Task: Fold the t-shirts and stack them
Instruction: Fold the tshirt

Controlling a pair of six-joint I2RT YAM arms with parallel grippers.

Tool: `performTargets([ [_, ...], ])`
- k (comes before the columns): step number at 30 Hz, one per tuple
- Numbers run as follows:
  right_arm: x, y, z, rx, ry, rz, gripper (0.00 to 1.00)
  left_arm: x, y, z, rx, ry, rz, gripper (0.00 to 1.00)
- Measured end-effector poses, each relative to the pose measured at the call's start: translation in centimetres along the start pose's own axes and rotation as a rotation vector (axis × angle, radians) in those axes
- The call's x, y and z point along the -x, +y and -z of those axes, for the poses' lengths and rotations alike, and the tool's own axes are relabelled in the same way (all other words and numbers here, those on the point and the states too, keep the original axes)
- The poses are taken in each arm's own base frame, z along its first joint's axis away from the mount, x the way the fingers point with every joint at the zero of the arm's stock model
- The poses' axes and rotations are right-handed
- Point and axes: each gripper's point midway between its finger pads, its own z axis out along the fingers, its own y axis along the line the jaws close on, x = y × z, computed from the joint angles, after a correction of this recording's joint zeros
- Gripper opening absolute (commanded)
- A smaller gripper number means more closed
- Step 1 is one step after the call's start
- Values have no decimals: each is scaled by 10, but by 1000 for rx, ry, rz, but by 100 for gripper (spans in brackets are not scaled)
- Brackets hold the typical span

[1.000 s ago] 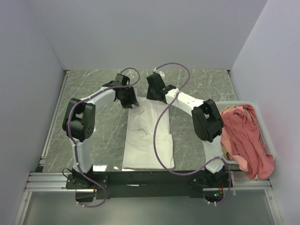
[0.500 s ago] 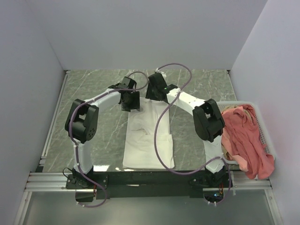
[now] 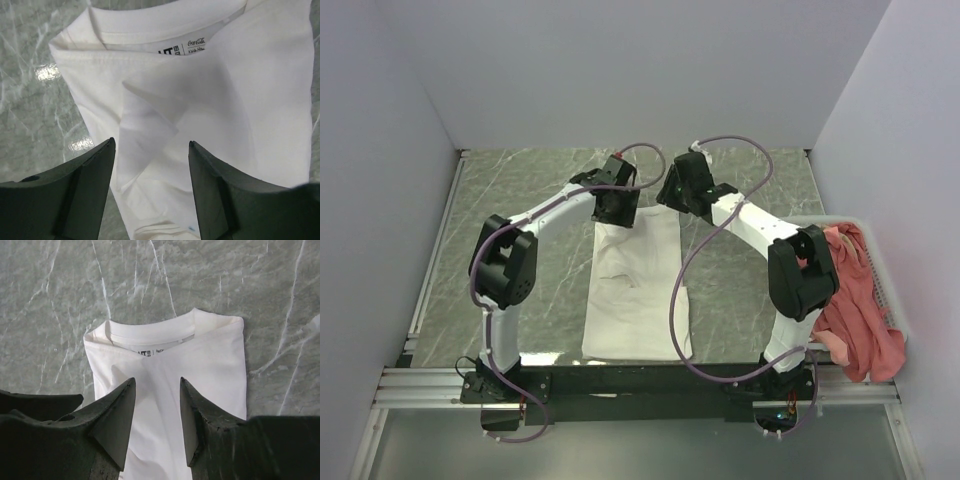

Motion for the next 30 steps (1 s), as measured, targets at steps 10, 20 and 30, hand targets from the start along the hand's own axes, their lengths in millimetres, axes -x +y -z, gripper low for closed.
performTargets([
  [10, -7, -15, -1, -9, 16, -16, 48, -35, -11, -20, 28, 107, -125, 68],
  [20, -11, -16, -1, 6, 23, -27, 47, -38, 4, -28, 142, 109, -155, 67],
  [30, -9, -13, 0, 19, 18, -30, 47, -33, 19, -28, 234, 86, -152, 39],
])
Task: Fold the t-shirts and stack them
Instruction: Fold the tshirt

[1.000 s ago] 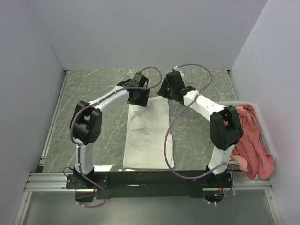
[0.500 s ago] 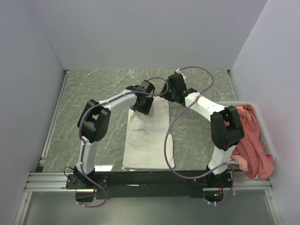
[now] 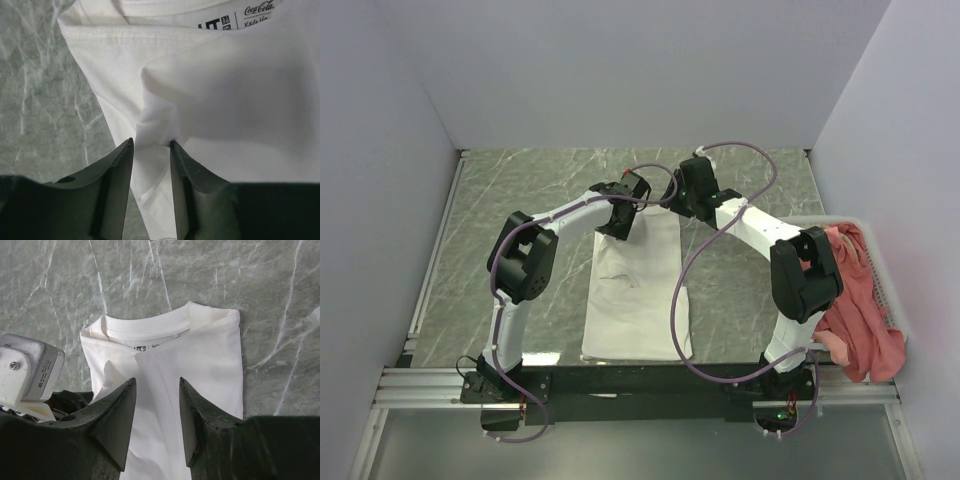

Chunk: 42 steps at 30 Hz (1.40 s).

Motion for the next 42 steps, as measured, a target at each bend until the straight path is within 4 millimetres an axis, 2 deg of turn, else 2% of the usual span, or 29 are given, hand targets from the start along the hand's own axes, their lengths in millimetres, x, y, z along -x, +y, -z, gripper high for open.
performTargets([
  [9, -1, 1, -1, 11, -2, 0, 47, 1, 3, 0, 18, -6, 6, 7],
  [12, -4, -1, -1, 11, 5, -1, 47, 2, 3, -1, 15, -6, 12, 1],
  [17, -5, 0, -1, 16, 9, -1, 46, 2, 4, -3, -25, 9, 47, 1],
  [20, -5, 1, -1, 17, 9, 0, 46, 4, 4, -5, -57, 10, 73, 13],
  [21, -5, 1, -1, 17, 9, 0, 46, 6, 5, -5, -67, 6, 81, 24],
  [24, -5, 0, -1, 17, 9, 0, 46, 12, 2, -1, -107, -13, 97, 48],
  [27, -5, 0, -2, 19, 8, 0, 46, 18, -3, 12, -152, -46, 101, 57],
  [30, -7, -1, -2, 16, 12, 0, 46, 25, -7, 22, -170, -77, 94, 60],
  [34, -7, -1, -2, 17, 9, -3, 46, 25, -16, 25, -166, -84, 73, 61],
  [38, -4, -2, 6, 18, -7, -5, 46, 23, -23, 22, -158, -75, 58, 52],
  [42, 4, -1, 18, 21, -43, -10, 46, 26, -29, 12, -153, -67, 56, 50],
])
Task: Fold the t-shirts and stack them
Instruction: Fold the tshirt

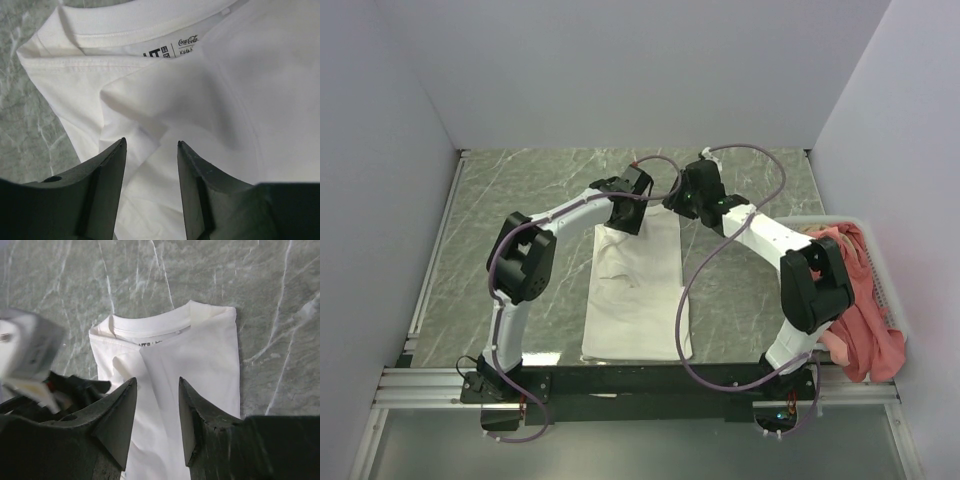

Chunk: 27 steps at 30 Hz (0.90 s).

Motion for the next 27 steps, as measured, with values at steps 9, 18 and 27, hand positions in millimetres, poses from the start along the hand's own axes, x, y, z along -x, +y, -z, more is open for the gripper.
performTargets([
  [9, 10, -5, 12, -2, -47, -15, 46, -9, 4, -15, 52, 34, 13, 46],
  [18, 5, -15, 11, -21, -37, -21, 45, -13, 2, -19, 62, 42, 13, 37],
  [27, 7, -14, 12, -18, -41, -22, 45, -11, 9, -19, 117, 24, 30, 11],
])
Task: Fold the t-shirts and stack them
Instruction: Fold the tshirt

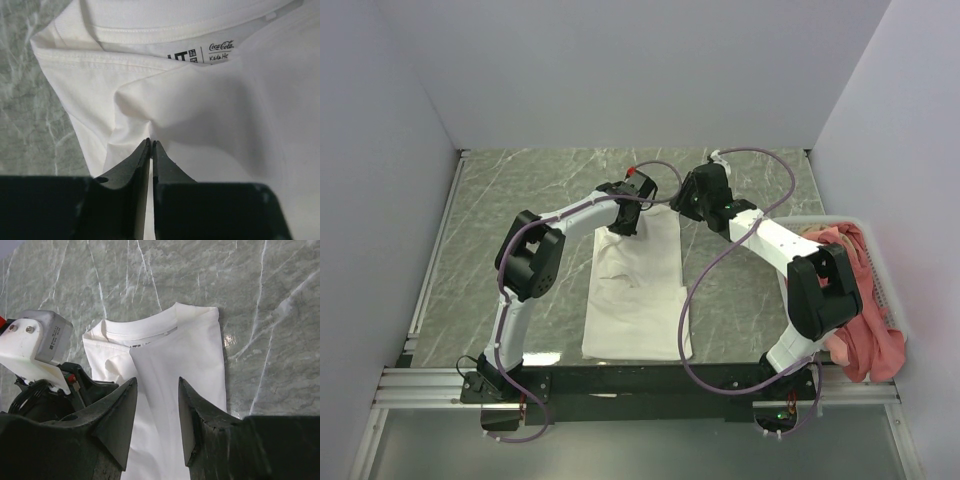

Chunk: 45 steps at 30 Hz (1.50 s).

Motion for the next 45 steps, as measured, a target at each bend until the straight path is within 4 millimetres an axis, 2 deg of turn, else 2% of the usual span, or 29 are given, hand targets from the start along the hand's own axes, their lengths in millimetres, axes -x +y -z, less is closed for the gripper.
performTargets([
  [4, 0, 0, 0, 1, 1, 0, 45, 1, 5, 0, 28, -8, 12, 1],
  [13, -1, 2, 0, 15, 6, -1, 45, 4, 18, 3, 52, -7, 41, 1],
  [23, -9, 11, 2, 45, 31, 12, 45, 33, 61, 43, 26, -78, 191, 0],
  [26, -16, 16, 2, 56, 47, 25, 45, 30, 68, 50, 14, -76, 216, 0],
  [32, -36, 20, -7, 56, 90, 55, 45, 12, 77, 56, -13, -40, 249, 0],
  [35, -47, 19, -10, 50, 116, 75, 45, 9, 80, 60, -24, -37, 261, 0],
  [41, -65, 34, -18, 64, 152, 115, 45, 4, 84, 72, -51, -40, 280, 0],
  [45, -79, 40, -16, 72, 179, 147, 45, 2, 84, 78, -71, -43, 292, 0],
])
